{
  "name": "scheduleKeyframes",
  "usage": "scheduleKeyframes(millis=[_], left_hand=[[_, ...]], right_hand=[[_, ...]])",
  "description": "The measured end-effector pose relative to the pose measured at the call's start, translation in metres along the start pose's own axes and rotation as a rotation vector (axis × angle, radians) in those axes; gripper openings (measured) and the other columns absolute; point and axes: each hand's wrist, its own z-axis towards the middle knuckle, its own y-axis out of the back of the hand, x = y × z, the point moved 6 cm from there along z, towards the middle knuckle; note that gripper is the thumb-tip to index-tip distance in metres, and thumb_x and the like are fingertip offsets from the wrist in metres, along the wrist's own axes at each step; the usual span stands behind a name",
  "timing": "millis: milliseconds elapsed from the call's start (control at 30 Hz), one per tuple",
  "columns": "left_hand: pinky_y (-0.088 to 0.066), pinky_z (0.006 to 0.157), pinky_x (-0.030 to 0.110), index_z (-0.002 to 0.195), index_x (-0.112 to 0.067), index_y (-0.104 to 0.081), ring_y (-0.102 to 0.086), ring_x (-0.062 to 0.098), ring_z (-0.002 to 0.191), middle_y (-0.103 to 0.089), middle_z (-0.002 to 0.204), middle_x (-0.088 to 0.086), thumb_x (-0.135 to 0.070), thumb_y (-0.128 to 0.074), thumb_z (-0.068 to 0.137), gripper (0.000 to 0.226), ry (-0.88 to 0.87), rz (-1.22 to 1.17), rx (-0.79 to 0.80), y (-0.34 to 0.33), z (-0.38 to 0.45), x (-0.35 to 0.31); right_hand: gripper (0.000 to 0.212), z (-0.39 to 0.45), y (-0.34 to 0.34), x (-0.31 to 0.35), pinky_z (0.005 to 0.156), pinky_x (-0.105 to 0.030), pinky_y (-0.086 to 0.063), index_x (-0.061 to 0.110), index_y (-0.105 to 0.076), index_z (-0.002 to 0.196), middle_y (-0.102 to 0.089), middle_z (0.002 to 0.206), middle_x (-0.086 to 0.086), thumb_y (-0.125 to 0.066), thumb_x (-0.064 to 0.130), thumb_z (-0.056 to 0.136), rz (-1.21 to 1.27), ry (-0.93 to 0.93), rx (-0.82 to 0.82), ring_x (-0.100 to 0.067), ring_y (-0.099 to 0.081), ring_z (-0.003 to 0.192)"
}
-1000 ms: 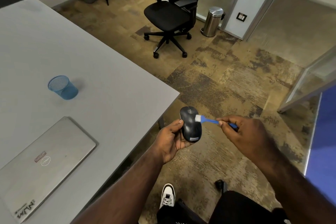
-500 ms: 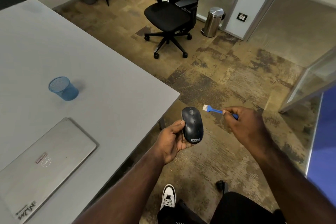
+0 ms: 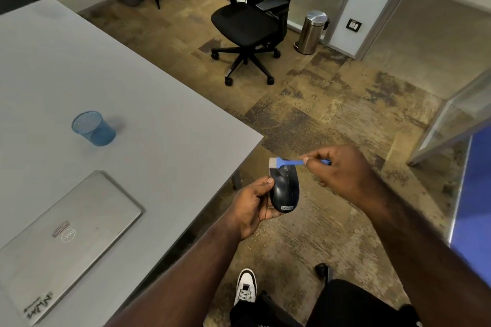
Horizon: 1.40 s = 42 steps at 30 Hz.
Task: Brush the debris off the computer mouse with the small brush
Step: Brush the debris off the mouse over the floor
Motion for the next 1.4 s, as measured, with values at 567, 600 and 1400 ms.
scheduleKeyframes(millis=[567, 600, 1400], left_hand=[[-0.057, 0.081, 0.041, 0.124, -0.015, -0.060, -0.066, 0.022, 0.095, -0.067, 0.110, 0.010, -0.020, -0.041, 0.099, 0.032, 0.022, 0.035, 0.010, 0.001, -0.001, 0.005], [-0.057, 0.081, 0.040, 0.123, -0.015, -0.060, -0.066, 0.020, 0.092, -0.067, 0.108, 0.009, -0.020, -0.040, 0.099, 0.032, 0.023, 0.043, 0.013, 0.000, -0.001, 0.006], [-0.060, 0.067, 0.035, 0.119, -0.014, -0.062, -0.070, 0.019, 0.085, -0.071, 0.100, 0.006, -0.018, -0.038, 0.100, 0.031, 0.010, -0.035, 0.026, 0.000, -0.006, -0.001]], right_hand=[[0.015, 0.006, 0.003, 0.013, 0.044, -0.028, -0.042, 0.027, -0.074, 0.092, -0.065, 0.062, 0.006, -0.061, 0.032, 0.087, -0.335, 0.082, 0.092, -0.010, -0.053, 0.047], [0.016, 0.008, 0.007, 0.014, 0.044, -0.025, -0.039, 0.026, -0.073, 0.093, -0.063, 0.061, 0.008, -0.060, 0.033, 0.088, -0.364, 0.079, 0.045, -0.007, -0.052, 0.047], [0.020, 0.009, 0.029, -0.005, 0.043, -0.021, -0.039, 0.022, -0.073, 0.101, -0.060, 0.059, 0.012, -0.060, 0.031, 0.090, -0.312, -0.008, -0.148, -0.005, -0.055, 0.047]])
